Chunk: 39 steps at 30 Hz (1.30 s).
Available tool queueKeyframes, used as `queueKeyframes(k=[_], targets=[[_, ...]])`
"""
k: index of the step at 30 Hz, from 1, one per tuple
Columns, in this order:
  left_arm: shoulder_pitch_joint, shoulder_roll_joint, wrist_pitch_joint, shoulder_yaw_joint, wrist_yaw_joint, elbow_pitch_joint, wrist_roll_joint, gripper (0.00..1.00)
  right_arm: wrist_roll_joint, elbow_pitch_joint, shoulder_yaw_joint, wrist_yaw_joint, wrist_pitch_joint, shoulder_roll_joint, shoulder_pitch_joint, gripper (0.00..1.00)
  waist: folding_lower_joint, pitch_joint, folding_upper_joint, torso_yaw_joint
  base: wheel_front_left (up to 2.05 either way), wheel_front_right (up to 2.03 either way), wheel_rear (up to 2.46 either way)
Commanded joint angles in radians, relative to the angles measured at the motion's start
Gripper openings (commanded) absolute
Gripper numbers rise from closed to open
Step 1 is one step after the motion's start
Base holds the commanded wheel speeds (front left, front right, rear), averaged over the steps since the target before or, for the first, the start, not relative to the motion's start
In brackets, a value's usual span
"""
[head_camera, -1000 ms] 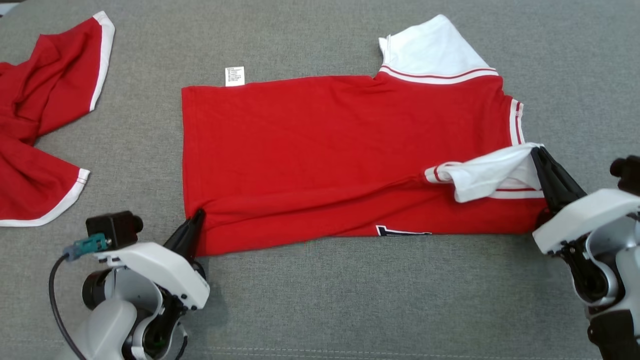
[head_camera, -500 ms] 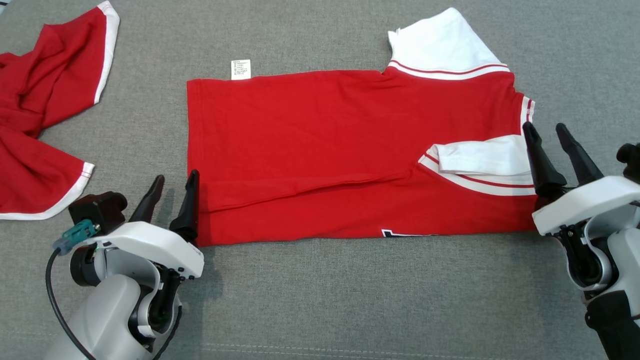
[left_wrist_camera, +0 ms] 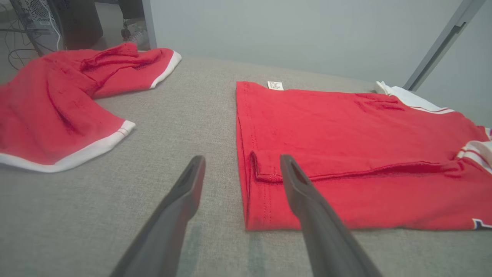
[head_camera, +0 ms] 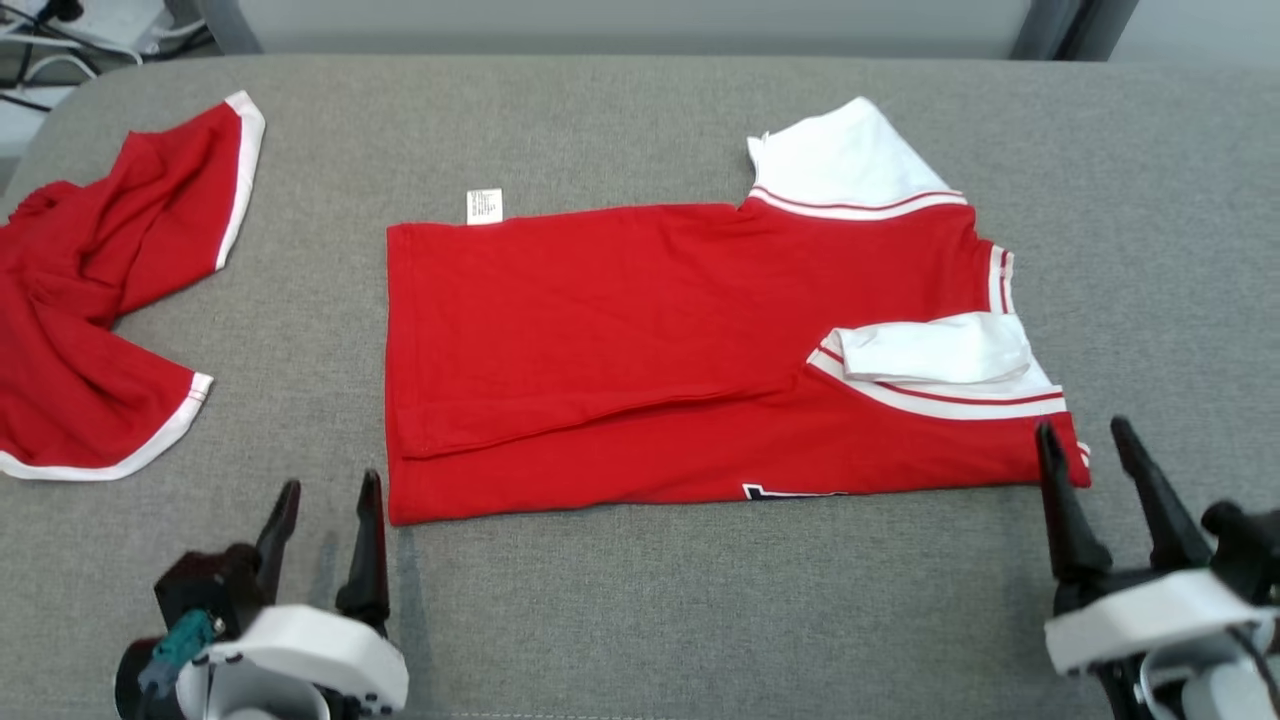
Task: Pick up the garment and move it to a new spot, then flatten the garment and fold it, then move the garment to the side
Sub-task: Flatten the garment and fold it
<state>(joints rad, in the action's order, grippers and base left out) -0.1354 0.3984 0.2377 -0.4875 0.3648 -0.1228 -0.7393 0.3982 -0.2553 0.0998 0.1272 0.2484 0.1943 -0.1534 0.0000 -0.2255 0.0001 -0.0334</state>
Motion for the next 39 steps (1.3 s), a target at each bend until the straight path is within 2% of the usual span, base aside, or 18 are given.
queueKeyframes(k=[1, 7, 16, 20, 26, 33, 36, 39], targets=[[0.023, 0.036, -0.014, 0.022, 0.02, 0.051, 0.003, 1.0, -0.048, 0.053, -0.012, 0.003, 0.013, -0.014, 0.074, 1.0, 0.0, 0.038, -0.0001, 0.01, 0.0, 0.0, 0.0], [0.086, 0.043, -0.05, 0.002, 0.034, 0.073, -0.013, 1.0, -0.091, 0.08, -0.049, 0.003, 0.013, -0.055, 0.186, 1.0, 0.0, 0.073, -0.0001, 0.025, 0.0, 0.0, 0.0], [0.095, 0.049, -0.073, -0.008, 0.03, 0.075, -0.024, 1.0, -0.088, 0.067, -0.062, 0.003, 0.013, -0.068, 0.194, 1.0, 0.0, 0.085, -0.0001, 0.038, 0.0, 0.0, 0.0], [0.069, 0.051, -0.091, -0.01, 0.012, 0.061, -0.035, 1.0, -0.079, 0.046, -0.056, 0.003, 0.007, -0.06, 0.16, 1.0, 0.0, 0.072, -0.0001, 0.043, 0.0, 0.0, 0.0], [-0.004, 0.037, -0.114, -0.02, -0.032, 0.007, -0.048, 1.0, -0.049, -0.027, -0.042, 0.003, -0.004, -0.017, 0.026, 1.0, 0.0, 0.022, -0.0001, 0.055, 0.0, 0.0, 0.0], [-0.117, 0.013, -0.127, -0.017, -0.093, -0.132, -0.072, 1.0, -0.012, -0.212, 0.042, 0.003, -0.043, 0.019, -0.165, 1.0, 0.0, -0.058, -0.0001, 0.057, 0.0, 0.0, 0.0], [-0.144, -0.003, -0.125, -0.02, -0.111, -0.176, -0.079, 1.0, 0.004, -0.266, 0.07, 0.003, -0.039, 0.029, -0.206, 1.0, 0.0, -0.072, -0.0001, 0.053, 0.0, 0.0, 0.0], [-0.163, -0.022, -0.138, -0.03, -0.146, -0.225, -0.099, 1.0, 0.042, -0.337, 0.115, 0.003, -0.053, 0.034, -0.239, 1.0, 0.0, -0.084, -0.0001, 0.047, 0.0, 0.0, 0.0]])
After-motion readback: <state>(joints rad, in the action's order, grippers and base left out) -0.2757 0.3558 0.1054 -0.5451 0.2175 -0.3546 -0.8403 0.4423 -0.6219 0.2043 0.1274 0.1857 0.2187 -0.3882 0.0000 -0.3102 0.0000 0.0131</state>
